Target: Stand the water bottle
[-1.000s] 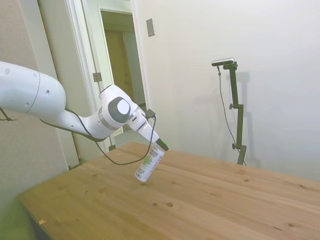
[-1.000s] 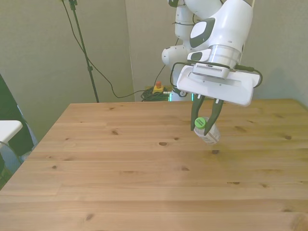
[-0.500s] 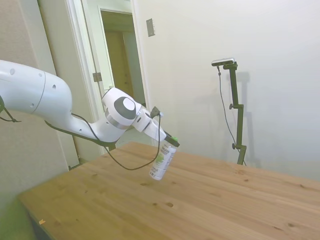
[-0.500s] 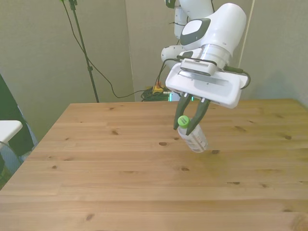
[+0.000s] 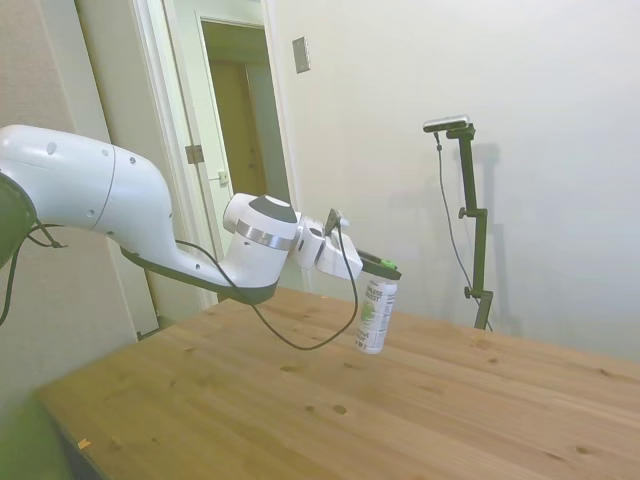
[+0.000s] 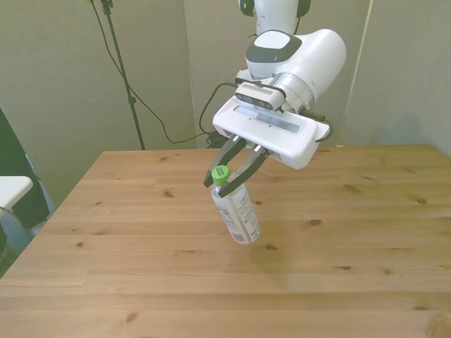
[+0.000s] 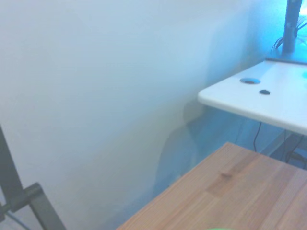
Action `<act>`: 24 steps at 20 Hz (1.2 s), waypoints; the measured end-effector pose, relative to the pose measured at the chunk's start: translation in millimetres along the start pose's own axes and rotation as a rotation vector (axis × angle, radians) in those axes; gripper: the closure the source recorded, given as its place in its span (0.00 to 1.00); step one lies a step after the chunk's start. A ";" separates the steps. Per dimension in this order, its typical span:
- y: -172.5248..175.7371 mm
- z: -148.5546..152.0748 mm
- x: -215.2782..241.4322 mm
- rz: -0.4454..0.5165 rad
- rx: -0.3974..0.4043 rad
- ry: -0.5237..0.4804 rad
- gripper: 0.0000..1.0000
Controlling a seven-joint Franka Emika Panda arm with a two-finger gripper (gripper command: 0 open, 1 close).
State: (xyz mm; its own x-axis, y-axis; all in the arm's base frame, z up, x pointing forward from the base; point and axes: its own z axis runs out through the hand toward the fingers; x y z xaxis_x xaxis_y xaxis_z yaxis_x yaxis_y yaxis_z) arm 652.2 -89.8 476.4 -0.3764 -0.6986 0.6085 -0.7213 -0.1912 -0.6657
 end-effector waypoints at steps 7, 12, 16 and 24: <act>16.0 14.6 -35.8 -0.029 -0.009 0.113 1.00; 17.5 27.8 -37.8 -0.029 0.005 0.180 1.00; -3.5 30.4 -30.4 0.001 0.027 0.208 1.00; -16.1 44.4 -51.0 0.004 0.035 0.229 1.00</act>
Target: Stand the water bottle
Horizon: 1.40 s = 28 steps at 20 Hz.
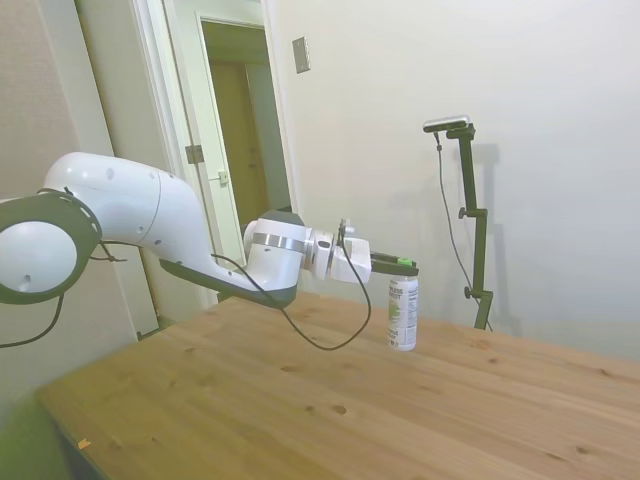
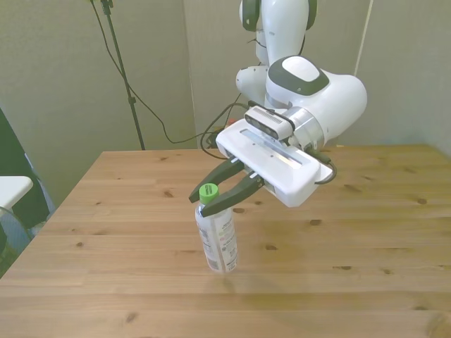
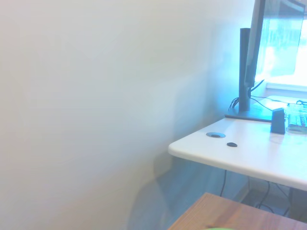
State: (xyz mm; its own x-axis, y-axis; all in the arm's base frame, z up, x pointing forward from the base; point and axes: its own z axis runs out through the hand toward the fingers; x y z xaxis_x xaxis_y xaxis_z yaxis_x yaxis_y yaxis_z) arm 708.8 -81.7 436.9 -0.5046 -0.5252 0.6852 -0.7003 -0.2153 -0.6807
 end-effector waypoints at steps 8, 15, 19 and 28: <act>-6.7 13.0 -16.3 0.005 0.006 0.016 1.00; -3.1 20.4 -30.0 -0.005 0.003 0.017 1.00; 0.8 23.0 -36.8 -0.012 -0.001 0.015 0.00; 3.3 23.2 -38.0 -0.018 -0.006 0.021 0.00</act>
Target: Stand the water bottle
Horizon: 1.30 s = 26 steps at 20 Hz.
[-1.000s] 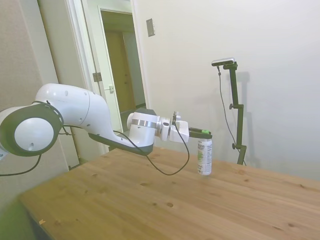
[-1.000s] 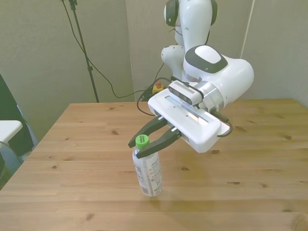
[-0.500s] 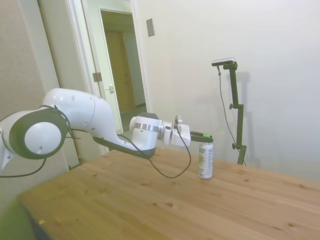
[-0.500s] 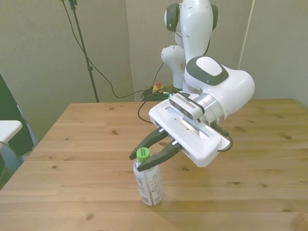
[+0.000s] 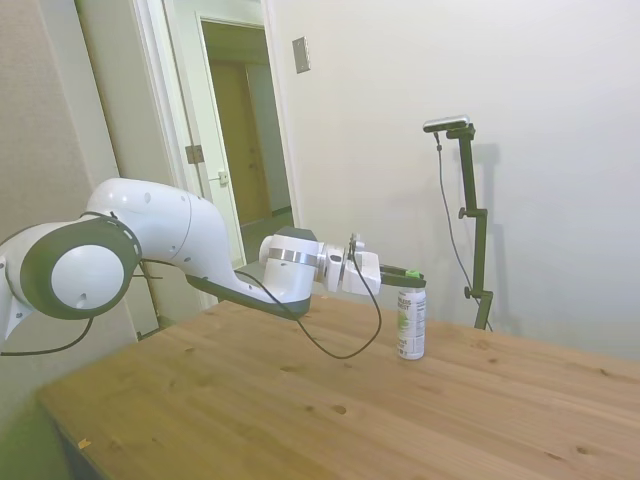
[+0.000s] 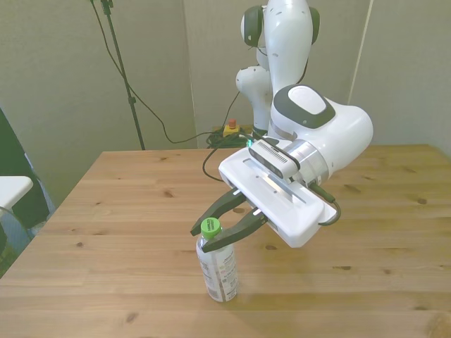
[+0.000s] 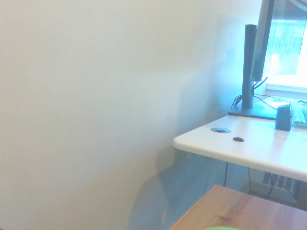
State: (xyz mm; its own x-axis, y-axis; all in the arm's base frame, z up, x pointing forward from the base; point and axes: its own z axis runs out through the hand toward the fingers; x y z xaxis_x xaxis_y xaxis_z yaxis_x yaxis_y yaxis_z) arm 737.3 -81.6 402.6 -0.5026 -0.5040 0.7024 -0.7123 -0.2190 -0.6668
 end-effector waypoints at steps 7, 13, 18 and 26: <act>10.6 2.2 -4.4 -0.017 -0.015 -0.004 0.00; 1.9 -4.1 15.5 0.005 -0.006 -0.002 0.00; 2.4 -40.9 39.5 0.015 0.006 -0.071 0.00; 9.7 -115.2 94.6 -0.046 -0.056 -0.406 0.00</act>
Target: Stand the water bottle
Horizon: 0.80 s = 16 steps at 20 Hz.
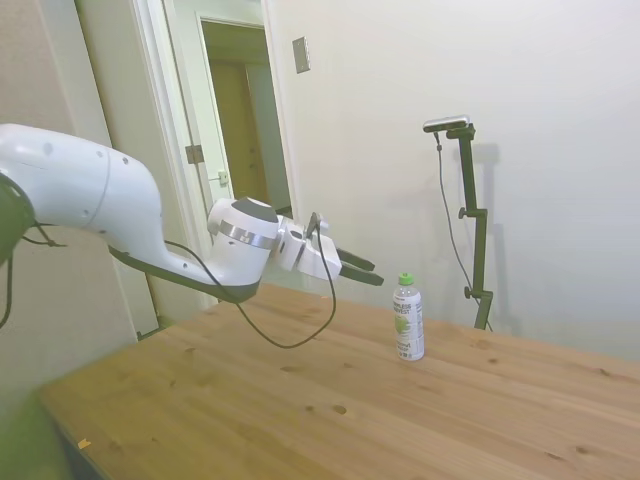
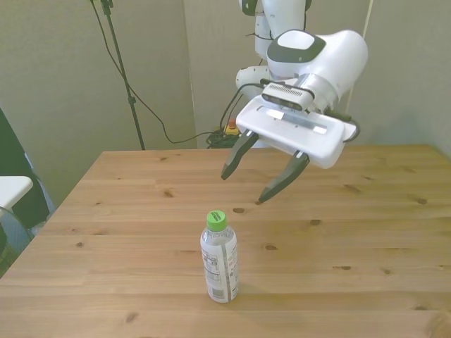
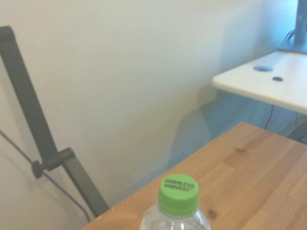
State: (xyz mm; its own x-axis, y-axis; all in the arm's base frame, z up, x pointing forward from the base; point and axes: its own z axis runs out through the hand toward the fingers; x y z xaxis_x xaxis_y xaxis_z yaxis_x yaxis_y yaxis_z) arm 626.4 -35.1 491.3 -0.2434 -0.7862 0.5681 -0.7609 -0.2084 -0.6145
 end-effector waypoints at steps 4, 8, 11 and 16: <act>9.3 -27.6 -3.7 -0.050 -0.066 -0.179 0.00; 22.7 -37.4 -21.5 -0.135 -0.135 -0.346 0.00; 31.0 -44.1 -34.8 -0.211 -0.175 -0.470 0.00; 49.4 -74.8 -45.1 -0.363 -0.262 -0.682 0.00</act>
